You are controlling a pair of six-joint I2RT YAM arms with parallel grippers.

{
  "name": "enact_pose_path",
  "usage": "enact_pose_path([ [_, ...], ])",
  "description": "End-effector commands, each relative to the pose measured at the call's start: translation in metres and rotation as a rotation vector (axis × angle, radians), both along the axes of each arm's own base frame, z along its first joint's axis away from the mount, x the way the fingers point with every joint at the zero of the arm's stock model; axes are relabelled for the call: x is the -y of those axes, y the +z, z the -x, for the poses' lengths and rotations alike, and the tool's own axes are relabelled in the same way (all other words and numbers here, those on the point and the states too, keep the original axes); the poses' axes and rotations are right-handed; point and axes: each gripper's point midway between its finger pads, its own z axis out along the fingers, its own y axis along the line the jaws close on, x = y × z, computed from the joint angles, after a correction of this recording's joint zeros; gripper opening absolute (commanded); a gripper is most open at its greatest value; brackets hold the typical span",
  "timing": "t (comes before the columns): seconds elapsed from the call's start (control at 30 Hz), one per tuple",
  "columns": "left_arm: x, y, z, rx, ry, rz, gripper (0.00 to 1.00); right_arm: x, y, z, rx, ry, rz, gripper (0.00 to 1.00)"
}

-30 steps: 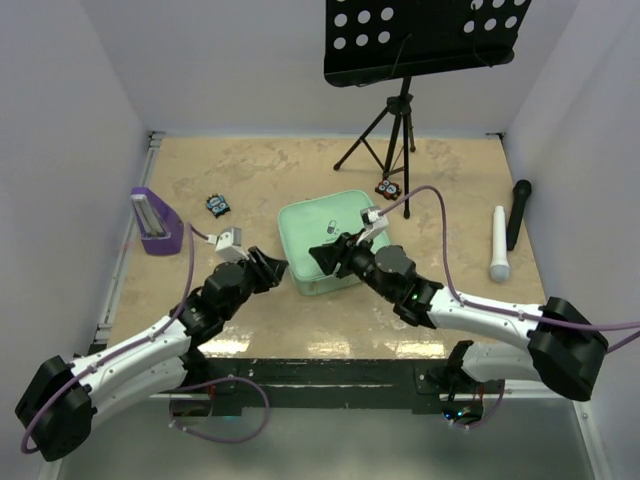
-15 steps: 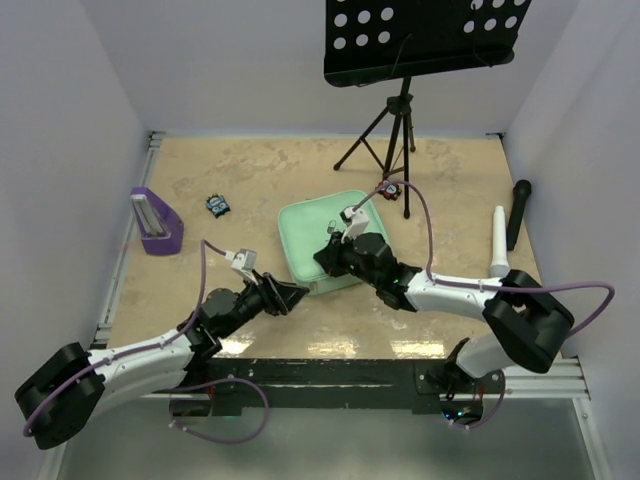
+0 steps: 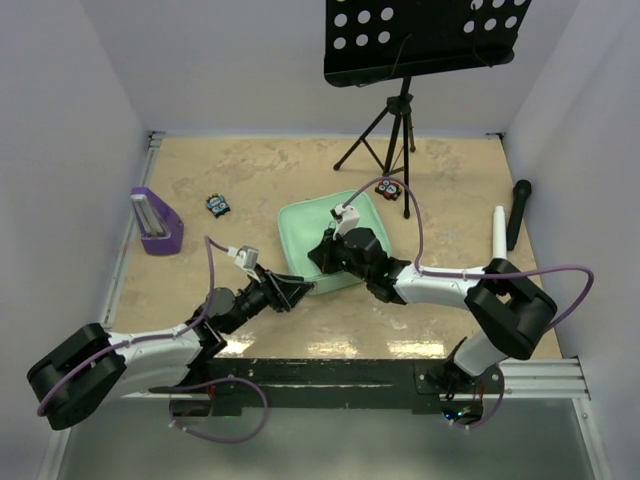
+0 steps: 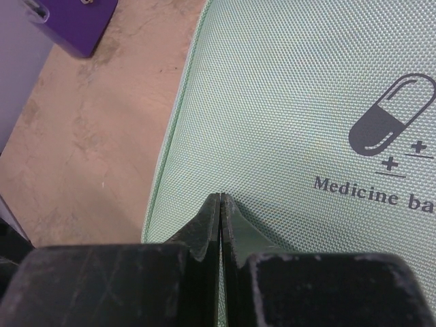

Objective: Organize the medicine kit
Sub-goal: Zip the medicine box at the center of the board.

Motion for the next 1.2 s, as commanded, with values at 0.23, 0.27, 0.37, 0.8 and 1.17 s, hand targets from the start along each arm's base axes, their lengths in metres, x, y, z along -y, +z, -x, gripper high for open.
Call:
enact_pose_path([
  [0.23, -0.019, -0.044, 0.03, -0.06, -0.037, -0.059, 0.54, 0.019, -0.074, 0.023, -0.16, 0.025, 0.116, 0.0],
  [0.27, -0.019, -0.047, 0.031, -0.067, -0.039, -0.067, 0.53, 0.02, -0.081, 0.025, -0.18, 0.02, 0.116, 0.0],
  [0.37, -0.02, -0.054, 0.032, -0.092, -0.04, -0.08, 0.53, 0.021, -0.096, 0.034, -0.223, 0.042, 0.115, 0.0],
  [0.8, -0.022, -0.083, 0.041, -0.197, -0.057, -0.128, 0.53, 0.029, -0.115, 0.041, -0.255, 0.037, 0.142, 0.0],
  [1.17, -0.018, -0.082, 0.037, -0.165, -0.062, -0.138, 0.57, 0.037, -0.132, 0.041, -0.278, 0.037, 0.166, 0.0],
])
